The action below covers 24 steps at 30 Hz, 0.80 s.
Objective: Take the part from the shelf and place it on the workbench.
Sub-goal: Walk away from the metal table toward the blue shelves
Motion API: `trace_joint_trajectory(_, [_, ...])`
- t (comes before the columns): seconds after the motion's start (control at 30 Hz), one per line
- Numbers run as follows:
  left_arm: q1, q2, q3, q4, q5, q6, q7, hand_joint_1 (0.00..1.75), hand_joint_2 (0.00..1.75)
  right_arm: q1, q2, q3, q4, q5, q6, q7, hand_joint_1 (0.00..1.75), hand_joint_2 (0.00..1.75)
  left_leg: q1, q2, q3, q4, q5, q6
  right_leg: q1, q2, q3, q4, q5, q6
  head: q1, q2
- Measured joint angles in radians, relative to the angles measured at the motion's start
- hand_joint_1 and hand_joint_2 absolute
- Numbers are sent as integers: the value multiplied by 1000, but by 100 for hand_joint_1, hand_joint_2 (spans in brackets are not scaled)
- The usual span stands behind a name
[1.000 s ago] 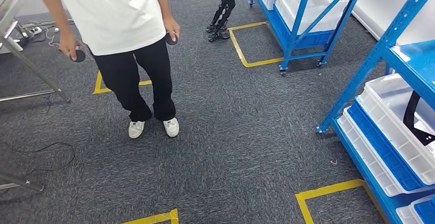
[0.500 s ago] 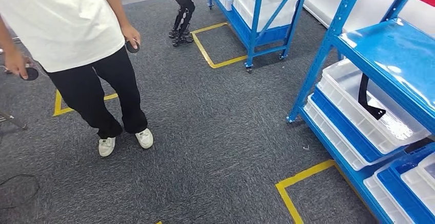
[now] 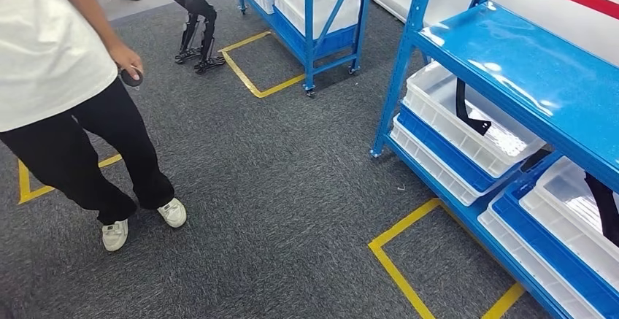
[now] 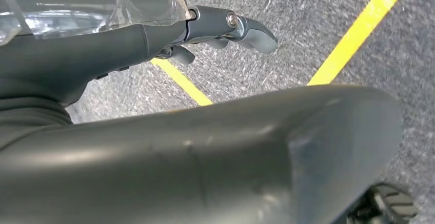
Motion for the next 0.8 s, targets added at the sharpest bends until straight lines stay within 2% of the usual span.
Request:
trace_joint_trajectory(0.03, [0, 0, 0, 0, 1, 0, 0, 0, 0, 0, 0, 0, 0, 0, 0, 1, 0, 0, -1, 10, 1, 1, -1, -2, -1, 10, -1, -3, 1, -5, 0, 0])
trace_joint_trajectory(0.07, [-1, 0, 0, 0, 1, -1, 0, 0, 0, 1, 0, 1, 0, 0, 1, 2, 0, 0, 0, 8, 1, 5, -7, -6, -4, 20, 0, -4, 3, -9, 0, 0])
trace_joint_trajectory(0.1, [-2, 0, 0, 0, 1, -1, -1, 0, 0, 1, 1, 1, 0, 0, 1, 3, 0, 0, 3, -8, -5, 25, -23, -12, -7, 29, 1, -7, 5, -14, 0, 0])
trace_joint_trajectory(0.13, [-3, 0, 0, 0, 1, -1, -1, 0, 0, 0, 1, 2, 0, 0, 1, 4, 0, 0, 6, -32, -21, 66, -49, -19, -10, 38, 1, -9, 8, -19, 0, 0])
trace_joint_trajectory(0.17, [-2, 0, 0, 0, 1, -2, -1, 0, 0, -3, 2, 3, 0, 0, 1, 5, 0, 0, 11, -59, -48, 130, -85, -27, -13, 48, 1, -10, 11, -23, 0, 0])
trace_joint_trajectory(0.2, [1, 0, 0, 0, 1, -3, -1, 0, 0, -5, 2, 4, 0, 0, 1, 5, 0, 0, 16, -77, -81, 209, -122, -33, -14, 58, 0, -10, 13, -25, 0, 0])
trace_joint_trajectory(0.23, [4, 0, 0, 0, 1, -4, 0, 0, 0, -6, 2, 6, 0, -1, 1, 5, 0, 0, 20, -84, -113, 282, -150, -37, -14, 70, -1, -9, 15, -27, 0, 0])
trace_joint_trajectory(0.27, [6, 0, 0, 0, 2, -5, 2, 0, 0, -7, 2, 7, 0, -1, 1, 5, 0, 0, 23, -88, -134, 329, -161, -39, -14, 84, -2, -9, 16, -28, 0, 0])
trace_joint_trajectory(0.3, [8, 0, 0, 0, 2, -7, 2, 0, 0, -6, 2, 8, 0, -1, 1, 5, 0, 0, 24, -90, -136, 334, -152, -40, -14, 98, -2, -9, 18, -28, 0, 0])
trace_joint_trajectory(0.33, [9, 0, 0, 0, 2, -8, 3, 0, 0, -5, 2, 8, 0, -1, 1, 5, 0, 0, 26, -94, -118, 296, -124, -39, -14, 112, -1, -9, 19, -27, -1, 0])
trace_joint_trajectory(0.37, [8, 0, 0, 0, 2, -9, 3, 0, 0, -4, 2, 9, 0, -1, 1, 5, 0, 0, 26, -106, -84, 225, -85, -36, -15, 126, -1, -9, 20, -25, -1, 0])
trace_joint_trajectory(0.4, [7, 0, 0, 0, 2, -11, 4, 0, 0, -5, 2, 9, 0, -1, 1, 4, 0, 0, 27, -131, -46, 142, -48, -33, -15, 138, -1, -9, 22, -22, -1, 0])
trace_joint_trajectory(0.43, [6, 0, 0, 0, 2, -11, 4, 0, 0, -6, 2, 9, 0, -1, 1, 4, 0, 0, 28, -153, -15, 72, -23, -30, -14, 151, -4, -7, 23, -19, 0, 0])
trace_joint_trajectory(0.47, [5, 1, 0, 0, 3, -11, 5, 0, 0, -7, 2, 9, 0, -2, 1, 3, 0, 0, 28, -172, 3, 28, -9, -28, -13, 162, -8, -5, 25, -16, 0, 0])
trace_joint_trajectory(0.5, [3, 1, 0, 0, 3, -11, 6, 0, 0, -5, 2, 9, 0, -2, 1, 2, 0, 0, 28, -179, 10, 8, -7, -26, -13, 173, -13, -3, 28, -11, 0, 0])
trace_joint_trajectory(0.53, [2, 1, 0, 0, 3, -12, 6, 0, 0, -3, 1, 10, 0, -3, 1, 0, 0, 0, 28, -171, 11, 3, -7, -24, -14, 185, -18, -3, 31, -6, 0, 0])
trace_joint_trajectory(0.57, [0, 0, 0, 0, 4, -12, 6, 0, 0, 0, -1, 10, 0, -4, 0, -1, 0, 0, 29, -161, 11, 2, -4, -20, -15, 187, -22, -1, 31, -1, 0, 0])
trace_joint_trajectory(0.6, [-1, -1, 0, 0, 4, -12, 6, 0, 0, 2, -2, 11, 0, -6, -1, -2, 0, 0, 30, -150, 12, -1, 0, -14, -14, 173, -29, 10, 22, 4, 2, 0])
trace_joint_trajectory(0.63, [-3, -2, 0, 0, 4, -12, 6, 0, 0, 3, -4, 12, 0, -8, -2, -4, 0, 0, 32, -138, 12, -4, 4, -8, -13, 149, -43, 42, -1, 8, 2, 0])
trace_joint_trajectory(0.7, [-2, -3, 0, 0, 4, -12, 5, 0, 0, 0, -4, 15, 0, -10, -2, -6, 0, 0, 31, -111, 10, -5, 7, -2, -14, 95, -100, 173, -78, 18, 4, 0])
trace_joint_trajectory(0.73, [-1, -3, 0, 0, 5, -12, 5, 0, 0, -1, -4, 15, 0, -10, -3, -8, 0, 0, 30, -97, 8, -5, 8, -1, -18, 83, -133, 251, -113, 23, 4, 0])
trace_joint_trajectory(0.77, [-1, -3, 0, 0, 5, -13, 5, 0, 0, -1, -4, 16, 0, -11, -3, -8, 0, 0, 30, -82, 7, -4, 8, -1, -22, 78, -157, 307, -132, 27, 4, 0])
trace_joint_trajectory(0.8, [-1, -3, 0, 0, 5, -13, 5, 0, 0, -1, -4, 16, 0, -11, -3, -9, 0, 0, 30, -69, 6, -4, 7, -1, -25, 75, -161, 324, -132, 31, 3, 0])
